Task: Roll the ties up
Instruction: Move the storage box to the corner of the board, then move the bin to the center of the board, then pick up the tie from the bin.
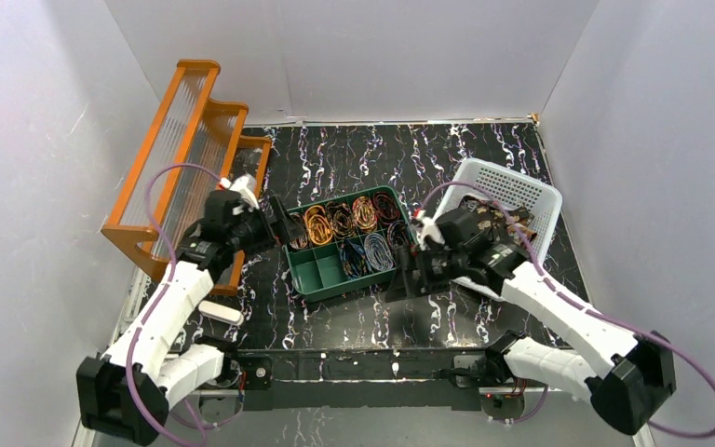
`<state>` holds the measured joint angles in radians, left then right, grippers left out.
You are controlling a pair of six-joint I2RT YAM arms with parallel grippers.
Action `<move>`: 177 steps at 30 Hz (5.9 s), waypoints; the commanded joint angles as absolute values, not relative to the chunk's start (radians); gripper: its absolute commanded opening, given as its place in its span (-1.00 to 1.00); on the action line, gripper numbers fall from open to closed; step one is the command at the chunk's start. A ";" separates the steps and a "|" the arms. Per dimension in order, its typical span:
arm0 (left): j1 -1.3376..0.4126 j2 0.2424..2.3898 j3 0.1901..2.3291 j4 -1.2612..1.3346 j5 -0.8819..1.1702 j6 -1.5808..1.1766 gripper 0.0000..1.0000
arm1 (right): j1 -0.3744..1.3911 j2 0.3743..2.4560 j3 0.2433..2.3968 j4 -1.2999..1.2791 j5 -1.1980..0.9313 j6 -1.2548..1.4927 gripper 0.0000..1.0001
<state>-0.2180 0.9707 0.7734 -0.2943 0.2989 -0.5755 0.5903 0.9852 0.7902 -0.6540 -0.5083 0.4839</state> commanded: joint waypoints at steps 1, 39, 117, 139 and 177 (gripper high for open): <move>-0.403 1.049 0.841 -0.471 0.088 -0.538 0.97 | 0.796 1.054 0.764 -0.501 -0.289 0.610 0.97; -0.456 0.968 0.953 -0.656 -0.335 -0.603 0.97 | 0.849 2.065 1.458 0.074 0.138 0.633 0.97; -0.456 1.045 0.959 -0.537 -0.072 -0.480 0.97 | 0.244 1.309 0.962 -0.559 -0.243 0.344 0.97; -0.456 1.035 0.931 -0.542 -0.049 -0.462 0.97 | -0.170 1.557 1.254 -0.539 0.007 0.483 0.97; -0.456 1.084 0.906 -0.514 -0.020 -0.449 0.97 | -0.065 2.338 2.145 -0.512 0.019 0.249 0.47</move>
<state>-0.4576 1.0817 0.9245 -0.5018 -0.0147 -0.4664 -0.0742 2.3196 2.1334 -0.4736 0.0814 0.2829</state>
